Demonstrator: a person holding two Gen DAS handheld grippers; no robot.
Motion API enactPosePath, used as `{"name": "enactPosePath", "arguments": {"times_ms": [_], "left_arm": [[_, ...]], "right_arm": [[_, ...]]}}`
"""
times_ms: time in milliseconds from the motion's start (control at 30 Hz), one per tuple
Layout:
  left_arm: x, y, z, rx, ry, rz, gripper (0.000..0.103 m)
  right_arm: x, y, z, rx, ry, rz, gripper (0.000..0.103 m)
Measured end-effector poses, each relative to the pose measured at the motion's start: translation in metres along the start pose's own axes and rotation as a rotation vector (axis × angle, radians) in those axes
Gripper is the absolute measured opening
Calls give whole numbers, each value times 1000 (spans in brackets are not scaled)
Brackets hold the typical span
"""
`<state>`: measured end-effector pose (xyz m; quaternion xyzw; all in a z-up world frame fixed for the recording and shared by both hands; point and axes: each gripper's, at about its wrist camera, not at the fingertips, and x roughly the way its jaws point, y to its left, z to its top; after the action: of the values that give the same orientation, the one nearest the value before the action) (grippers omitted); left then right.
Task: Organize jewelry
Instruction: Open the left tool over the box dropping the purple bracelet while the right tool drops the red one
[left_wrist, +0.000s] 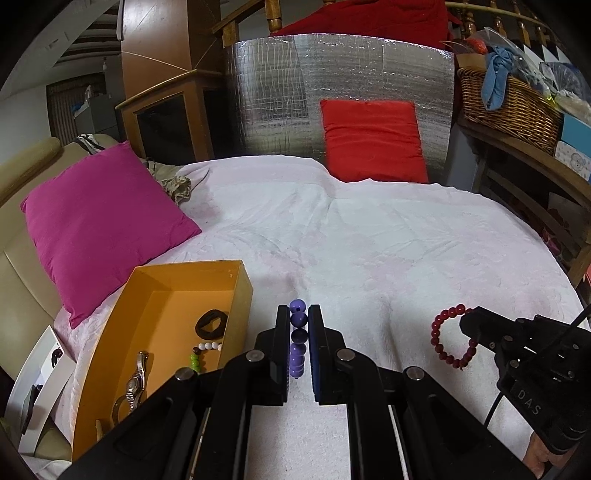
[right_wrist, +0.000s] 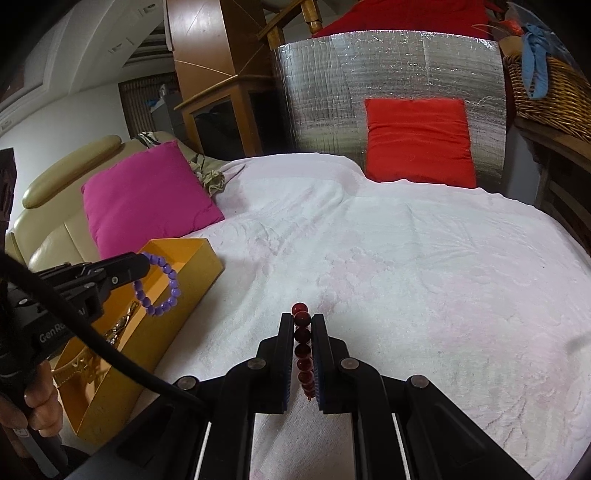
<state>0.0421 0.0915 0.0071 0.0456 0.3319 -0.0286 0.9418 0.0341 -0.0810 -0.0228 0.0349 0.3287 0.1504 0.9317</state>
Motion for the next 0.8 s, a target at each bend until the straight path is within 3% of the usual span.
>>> {"name": "enactPosePath", "arguments": {"times_ms": [467, 800], "left_arm": [[-19, 11, 0, -38, -42, 29, 10], [-33, 58, 5, -130, -84, 49, 10]], "right_arm": [[-7, 4, 2, 0, -11, 27, 10], [3, 32, 24, -27, 5, 83, 10]]}}
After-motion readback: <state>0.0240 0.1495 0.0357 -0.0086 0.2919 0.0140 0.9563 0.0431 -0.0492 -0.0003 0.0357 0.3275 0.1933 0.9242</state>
